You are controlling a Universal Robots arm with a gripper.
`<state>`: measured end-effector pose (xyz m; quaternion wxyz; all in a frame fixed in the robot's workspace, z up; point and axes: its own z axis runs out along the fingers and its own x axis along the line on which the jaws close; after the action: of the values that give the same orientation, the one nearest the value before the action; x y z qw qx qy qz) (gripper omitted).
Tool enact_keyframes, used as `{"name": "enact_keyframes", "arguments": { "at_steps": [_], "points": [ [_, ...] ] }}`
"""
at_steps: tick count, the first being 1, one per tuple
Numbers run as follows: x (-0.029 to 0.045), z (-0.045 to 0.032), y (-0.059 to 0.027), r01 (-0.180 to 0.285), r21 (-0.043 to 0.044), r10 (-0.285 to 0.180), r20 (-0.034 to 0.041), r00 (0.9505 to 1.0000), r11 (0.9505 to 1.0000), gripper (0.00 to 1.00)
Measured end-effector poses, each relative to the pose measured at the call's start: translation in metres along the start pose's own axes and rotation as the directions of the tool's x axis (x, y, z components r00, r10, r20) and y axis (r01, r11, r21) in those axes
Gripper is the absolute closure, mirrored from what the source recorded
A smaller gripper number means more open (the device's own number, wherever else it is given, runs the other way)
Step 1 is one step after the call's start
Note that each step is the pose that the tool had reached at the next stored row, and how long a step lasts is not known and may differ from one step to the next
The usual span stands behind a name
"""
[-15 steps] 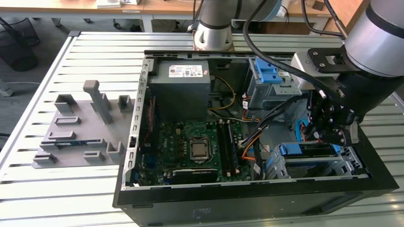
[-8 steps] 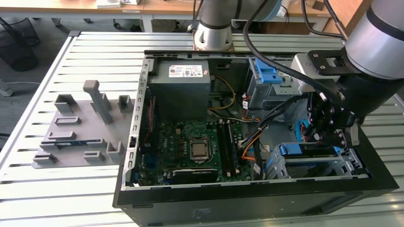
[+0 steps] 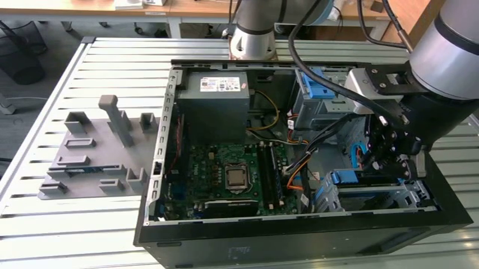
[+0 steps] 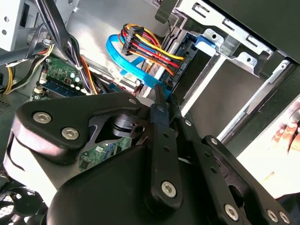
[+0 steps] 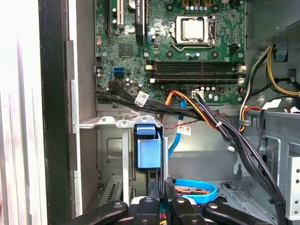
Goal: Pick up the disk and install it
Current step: 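Insert the second disk wire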
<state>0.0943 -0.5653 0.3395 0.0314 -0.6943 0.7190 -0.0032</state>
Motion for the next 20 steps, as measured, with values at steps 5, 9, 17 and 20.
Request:
{"name": "enact_keyframes", "arguments": {
  "at_steps": [5,9,17,20],
  "points": [
    [0.0015,0.0017,0.0001,0.0,0.0028,0.0,0.0003,1.0,1.0,0.83],
    [0.0026,0.0029,0.0003,0.001,0.0051,-0.001,0.0002,1.0,1.0,0.83],
    [0.0028,0.0041,0.0005,0.001,0.0057,-0.001,0.0007,1.0,1.0,0.83],
    [0.0028,0.005,0.0006,0.001,0.0058,-0.001,0.0006,1.0,1.0,0.83]
  ]
}}
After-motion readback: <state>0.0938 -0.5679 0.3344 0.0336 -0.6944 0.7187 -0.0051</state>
